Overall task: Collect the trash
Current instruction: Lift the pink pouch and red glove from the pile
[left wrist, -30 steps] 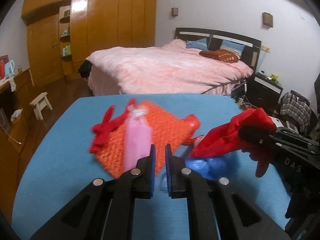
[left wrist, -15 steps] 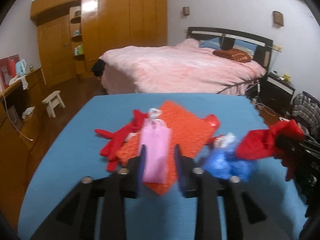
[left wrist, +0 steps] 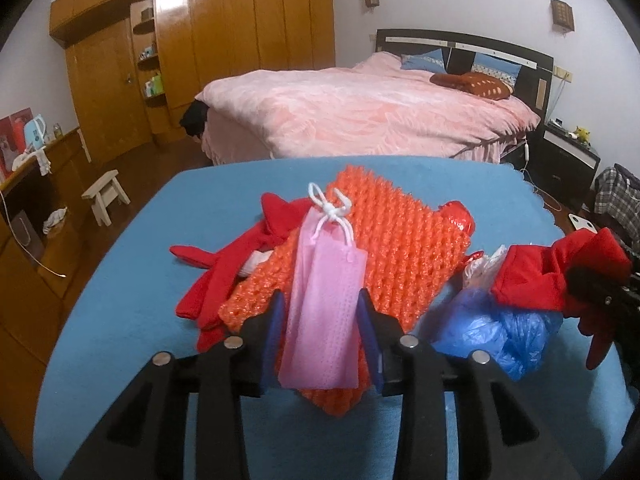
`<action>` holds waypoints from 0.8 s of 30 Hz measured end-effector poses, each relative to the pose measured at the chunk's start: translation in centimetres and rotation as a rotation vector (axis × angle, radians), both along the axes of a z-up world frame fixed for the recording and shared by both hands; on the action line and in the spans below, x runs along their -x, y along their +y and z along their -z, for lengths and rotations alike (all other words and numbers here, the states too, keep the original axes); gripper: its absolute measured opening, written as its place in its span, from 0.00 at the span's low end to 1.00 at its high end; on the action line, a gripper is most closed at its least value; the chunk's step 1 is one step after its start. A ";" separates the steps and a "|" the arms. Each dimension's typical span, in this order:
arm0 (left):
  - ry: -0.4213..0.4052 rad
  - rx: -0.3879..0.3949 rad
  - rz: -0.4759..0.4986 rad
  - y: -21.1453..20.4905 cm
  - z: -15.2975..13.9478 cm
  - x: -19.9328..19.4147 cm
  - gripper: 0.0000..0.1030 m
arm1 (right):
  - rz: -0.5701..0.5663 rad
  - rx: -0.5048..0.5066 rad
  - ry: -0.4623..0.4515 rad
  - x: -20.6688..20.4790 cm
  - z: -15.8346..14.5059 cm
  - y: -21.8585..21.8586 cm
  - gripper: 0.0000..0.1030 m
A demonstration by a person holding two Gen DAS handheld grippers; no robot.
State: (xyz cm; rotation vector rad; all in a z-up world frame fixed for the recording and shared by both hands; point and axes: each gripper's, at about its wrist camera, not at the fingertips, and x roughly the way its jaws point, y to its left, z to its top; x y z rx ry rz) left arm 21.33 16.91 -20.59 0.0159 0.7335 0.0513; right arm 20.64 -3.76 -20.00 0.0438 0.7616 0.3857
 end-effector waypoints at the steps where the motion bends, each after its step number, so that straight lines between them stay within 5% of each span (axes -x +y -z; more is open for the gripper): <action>1: 0.000 0.004 0.002 0.0 0.0 0.0 0.31 | 0.000 0.000 0.001 0.0 0.0 0.0 0.13; 3: -0.004 0.005 0.010 0.0 -0.1 0.2 0.16 | 0.000 0.002 0.000 0.0 0.0 0.0 0.13; 6: -0.024 0.007 0.015 0.0 -0.7 0.8 0.13 | 0.004 -0.001 -0.001 0.1 -0.1 -0.1 0.13; 24: -0.112 0.077 0.095 -3.8 -5.6 5.8 0.12 | 0.041 -0.041 -0.068 3.1 -4.1 -3.6 0.13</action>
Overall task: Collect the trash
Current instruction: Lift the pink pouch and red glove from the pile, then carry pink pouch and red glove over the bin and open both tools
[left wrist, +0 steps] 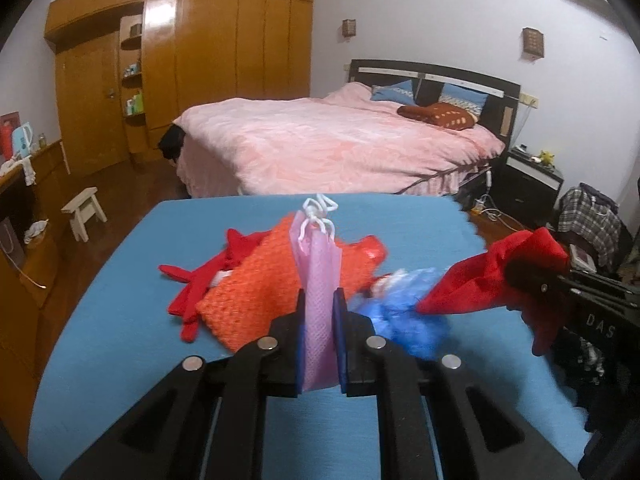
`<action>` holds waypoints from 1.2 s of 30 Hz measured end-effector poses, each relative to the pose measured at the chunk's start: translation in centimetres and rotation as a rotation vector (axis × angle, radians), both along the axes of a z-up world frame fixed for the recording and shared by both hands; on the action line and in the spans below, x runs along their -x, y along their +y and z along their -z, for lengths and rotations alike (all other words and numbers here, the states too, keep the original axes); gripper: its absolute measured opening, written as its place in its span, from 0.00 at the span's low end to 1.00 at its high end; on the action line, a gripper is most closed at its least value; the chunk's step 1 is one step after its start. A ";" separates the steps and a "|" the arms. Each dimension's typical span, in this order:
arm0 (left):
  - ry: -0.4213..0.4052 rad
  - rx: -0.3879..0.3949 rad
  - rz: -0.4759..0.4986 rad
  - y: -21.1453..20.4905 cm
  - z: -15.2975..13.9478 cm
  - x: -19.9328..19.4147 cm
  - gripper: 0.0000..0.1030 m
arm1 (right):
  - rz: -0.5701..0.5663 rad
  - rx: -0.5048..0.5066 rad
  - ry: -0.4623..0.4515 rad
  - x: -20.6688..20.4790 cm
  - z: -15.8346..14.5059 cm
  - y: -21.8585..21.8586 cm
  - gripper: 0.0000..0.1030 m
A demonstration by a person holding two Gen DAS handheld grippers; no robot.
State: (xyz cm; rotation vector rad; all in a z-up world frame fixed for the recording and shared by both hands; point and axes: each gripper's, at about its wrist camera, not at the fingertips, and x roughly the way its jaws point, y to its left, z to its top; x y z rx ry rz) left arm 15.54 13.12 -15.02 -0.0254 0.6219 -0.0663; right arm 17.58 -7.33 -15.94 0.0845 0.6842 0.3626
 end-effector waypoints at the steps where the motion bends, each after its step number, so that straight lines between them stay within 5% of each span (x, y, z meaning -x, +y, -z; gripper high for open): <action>1: -0.002 0.000 0.008 -0.4 -0.1 0.0 0.12 | 0.010 0.002 -0.008 0.4 -0.4 -0.7 0.13; 15: 0.000 0.038 0.231 -10.5 -1.5 0.4 0.12 | 0.240 0.038 -0.016 5.5 -2.4 -12.7 0.14; 27: 0.027 0.087 0.492 -22.0 -1.9 0.4 0.12 | 0.424 0.090 0.006 8.8 -1.0 -21.6 0.16; 36: 0.062 0.103 0.594 -27.9 -1.5 -0.7 0.12 | 0.510 0.079 0.044 9.7 0.8 -25.6 0.20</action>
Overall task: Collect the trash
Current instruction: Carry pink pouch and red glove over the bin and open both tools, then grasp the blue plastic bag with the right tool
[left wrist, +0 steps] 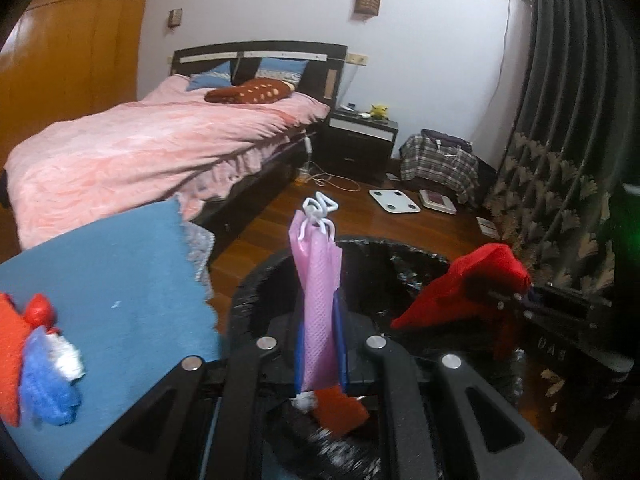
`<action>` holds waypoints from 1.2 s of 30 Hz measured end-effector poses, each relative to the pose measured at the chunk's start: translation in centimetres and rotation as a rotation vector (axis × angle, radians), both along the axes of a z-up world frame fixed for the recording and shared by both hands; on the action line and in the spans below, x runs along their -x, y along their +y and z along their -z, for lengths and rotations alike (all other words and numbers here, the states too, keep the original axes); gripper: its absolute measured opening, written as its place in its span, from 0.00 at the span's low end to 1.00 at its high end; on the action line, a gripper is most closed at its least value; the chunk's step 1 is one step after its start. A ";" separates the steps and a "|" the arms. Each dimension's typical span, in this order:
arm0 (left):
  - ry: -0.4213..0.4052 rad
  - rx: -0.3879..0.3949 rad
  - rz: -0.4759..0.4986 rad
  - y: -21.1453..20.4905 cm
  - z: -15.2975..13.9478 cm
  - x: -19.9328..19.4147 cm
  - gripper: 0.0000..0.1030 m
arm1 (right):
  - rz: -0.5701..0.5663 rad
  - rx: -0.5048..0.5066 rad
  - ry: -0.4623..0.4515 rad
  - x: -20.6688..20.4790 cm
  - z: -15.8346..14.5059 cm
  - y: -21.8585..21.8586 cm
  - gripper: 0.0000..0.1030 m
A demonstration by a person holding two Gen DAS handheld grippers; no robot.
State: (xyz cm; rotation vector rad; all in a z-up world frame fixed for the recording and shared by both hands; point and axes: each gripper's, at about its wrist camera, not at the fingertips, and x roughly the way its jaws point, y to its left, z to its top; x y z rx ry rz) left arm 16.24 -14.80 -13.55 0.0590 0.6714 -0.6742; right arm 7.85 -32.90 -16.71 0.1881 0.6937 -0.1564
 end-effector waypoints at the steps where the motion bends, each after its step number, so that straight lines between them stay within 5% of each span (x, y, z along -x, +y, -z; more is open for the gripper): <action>1: 0.005 0.000 0.006 -0.3 0.2 -0.2 0.12 | 0.007 -0.003 0.002 0.1 0.1 -0.3 0.22; 5: 0.032 -0.002 0.031 -1.5 0.8 -0.6 0.19 | 0.029 -0.005 0.016 0.4 0.5 -0.9 0.38; 7: 0.038 -0.009 0.033 -1.6 1.1 -0.5 0.36 | 0.040 0.000 0.020 0.5 0.7 -1.1 0.47; 14: 0.027 -0.023 -0.028 1.2 1.6 -0.6 0.72 | 0.091 0.022 0.016 0.6 0.7 -1.3 0.88; 16: 0.008 -0.035 -0.069 2.6 1.5 -0.7 0.85 | 0.091 0.025 0.009 0.6 0.5 -1.0 0.88; 19: -0.021 -0.065 -0.147 5.6 1.4 -1.0 0.90 | 0.078 0.029 -0.006 0.4 0.1 0.1 0.91; 36: -0.012 -0.101 -0.567 25.4 2.6 -1.3 0.93 | -0.226 -0.024 -0.041 -6.3 -1.1 14.7 0.93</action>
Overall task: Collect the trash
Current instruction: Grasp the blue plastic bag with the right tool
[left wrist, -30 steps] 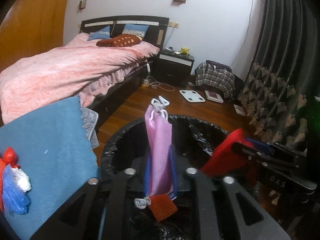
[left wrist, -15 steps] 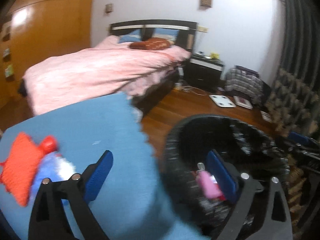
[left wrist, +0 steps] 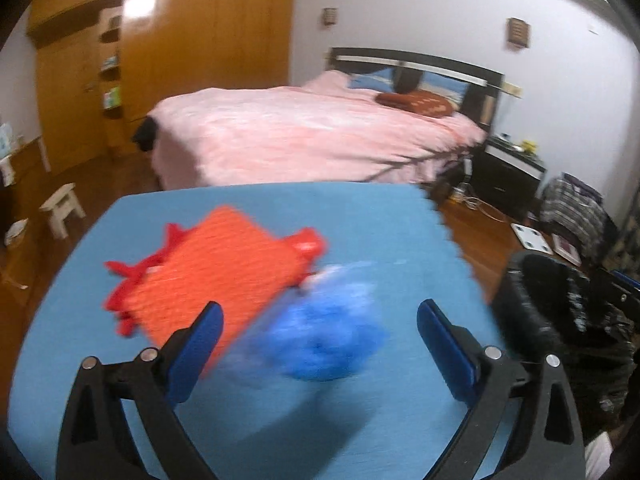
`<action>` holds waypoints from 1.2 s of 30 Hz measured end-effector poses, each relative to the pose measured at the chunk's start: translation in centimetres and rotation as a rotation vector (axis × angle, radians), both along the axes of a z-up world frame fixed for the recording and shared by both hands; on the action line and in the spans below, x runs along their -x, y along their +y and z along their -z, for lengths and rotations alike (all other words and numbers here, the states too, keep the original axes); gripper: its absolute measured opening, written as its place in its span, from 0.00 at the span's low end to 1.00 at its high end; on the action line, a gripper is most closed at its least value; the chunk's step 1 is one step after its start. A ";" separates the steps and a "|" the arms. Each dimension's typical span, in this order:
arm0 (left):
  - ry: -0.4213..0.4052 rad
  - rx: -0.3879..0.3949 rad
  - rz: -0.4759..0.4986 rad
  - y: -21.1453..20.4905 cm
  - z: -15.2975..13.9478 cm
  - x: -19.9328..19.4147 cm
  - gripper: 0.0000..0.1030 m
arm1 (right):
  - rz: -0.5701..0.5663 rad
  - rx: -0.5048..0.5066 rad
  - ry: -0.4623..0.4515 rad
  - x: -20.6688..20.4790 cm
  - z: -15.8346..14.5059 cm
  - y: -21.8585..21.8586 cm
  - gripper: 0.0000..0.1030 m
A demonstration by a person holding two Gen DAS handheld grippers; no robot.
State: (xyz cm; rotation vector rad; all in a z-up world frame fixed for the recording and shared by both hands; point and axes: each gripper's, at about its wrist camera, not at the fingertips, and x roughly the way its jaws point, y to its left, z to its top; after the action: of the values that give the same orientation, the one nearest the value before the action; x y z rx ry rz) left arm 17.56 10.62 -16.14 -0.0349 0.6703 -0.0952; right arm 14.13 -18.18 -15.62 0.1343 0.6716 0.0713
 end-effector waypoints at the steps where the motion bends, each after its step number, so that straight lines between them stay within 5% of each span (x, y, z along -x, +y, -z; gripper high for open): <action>1: 0.002 -0.005 -0.015 0.6 0.1 0.0 0.93 | -0.021 -0.002 0.003 -0.5 0.2 1.2 0.93; 15: 0.043 -0.032 -0.193 10.1 3.3 -0.4 0.93 | -0.209 0.015 0.030 -4.0 4.0 13.0 0.93; 34: 0.083 0.006 -0.245 14.8 4.6 -0.1 0.93 | -0.354 0.084 0.101 -6.0 7.0 21.7 0.92; 36: 0.089 0.008 -0.243 14.8 4.8 -0.2 0.93 | -0.353 0.089 0.121 -6.2 7.4 22.1 0.85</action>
State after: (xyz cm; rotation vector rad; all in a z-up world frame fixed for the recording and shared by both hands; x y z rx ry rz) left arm 17.78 25.44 -20.93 -0.1285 0.7498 0.1383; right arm 20.33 3.96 -23.00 -0.0674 0.8125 0.3743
